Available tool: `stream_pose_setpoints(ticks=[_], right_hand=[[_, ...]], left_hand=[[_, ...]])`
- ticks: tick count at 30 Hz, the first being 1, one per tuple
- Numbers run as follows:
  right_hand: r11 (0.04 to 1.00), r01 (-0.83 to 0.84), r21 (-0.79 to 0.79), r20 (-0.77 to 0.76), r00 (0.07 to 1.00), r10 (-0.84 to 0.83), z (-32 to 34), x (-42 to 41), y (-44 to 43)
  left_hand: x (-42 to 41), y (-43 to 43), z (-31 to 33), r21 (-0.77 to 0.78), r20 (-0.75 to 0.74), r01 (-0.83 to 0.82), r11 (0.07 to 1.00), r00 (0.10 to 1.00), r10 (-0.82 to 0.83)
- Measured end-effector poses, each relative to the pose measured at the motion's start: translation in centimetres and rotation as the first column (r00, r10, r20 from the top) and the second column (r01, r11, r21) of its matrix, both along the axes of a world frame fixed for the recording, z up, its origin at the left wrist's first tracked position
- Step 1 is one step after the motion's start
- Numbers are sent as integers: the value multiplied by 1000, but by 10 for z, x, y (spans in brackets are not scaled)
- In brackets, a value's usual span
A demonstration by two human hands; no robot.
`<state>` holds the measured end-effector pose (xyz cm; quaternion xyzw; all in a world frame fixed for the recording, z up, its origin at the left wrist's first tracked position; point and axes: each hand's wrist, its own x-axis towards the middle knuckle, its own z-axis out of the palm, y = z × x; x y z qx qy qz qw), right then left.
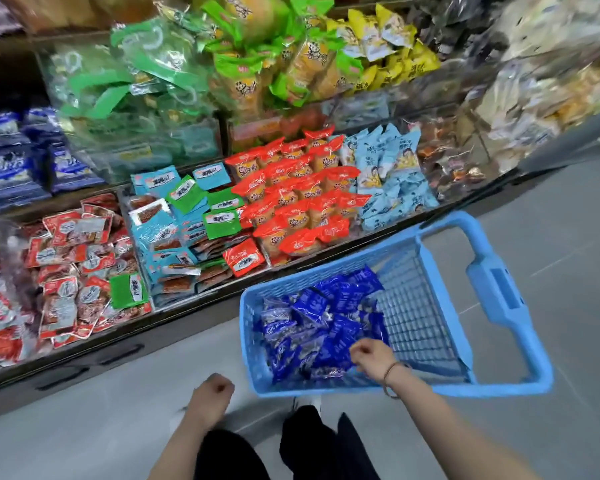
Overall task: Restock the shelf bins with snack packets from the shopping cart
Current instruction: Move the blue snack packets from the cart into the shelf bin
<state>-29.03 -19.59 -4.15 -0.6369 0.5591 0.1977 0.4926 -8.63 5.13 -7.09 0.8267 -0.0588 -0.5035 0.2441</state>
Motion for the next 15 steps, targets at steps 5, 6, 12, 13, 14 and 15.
stream_pose_setpoints(ticks=[5,6,12,13,14,15], right_hand=[[973,-229,-23,-41,973,228,-37,1,-28],[961,-277,-4,-45,960,276,-44,5,-28],[836,-543,74,-66,834,548,-104,38,-7],[829,-556,66,-58,827,559,-113,44,-4],[821,-569,49,-60,819,571,-122,50,0],[810,-586,26,-64,808,586,-130,56,2]], left_hand=[[-28,-31,-27,23,16,-19,1000,1000,19],[-28,-36,-33,21,25,-47,999,999,47],[-16,-75,-73,10,132,-164,986,978,161],[-15,-78,-78,-2,162,-202,979,966,199],[-14,-80,-85,-17,197,-232,973,953,230],[-13,-82,-90,-23,228,-248,969,942,246]])
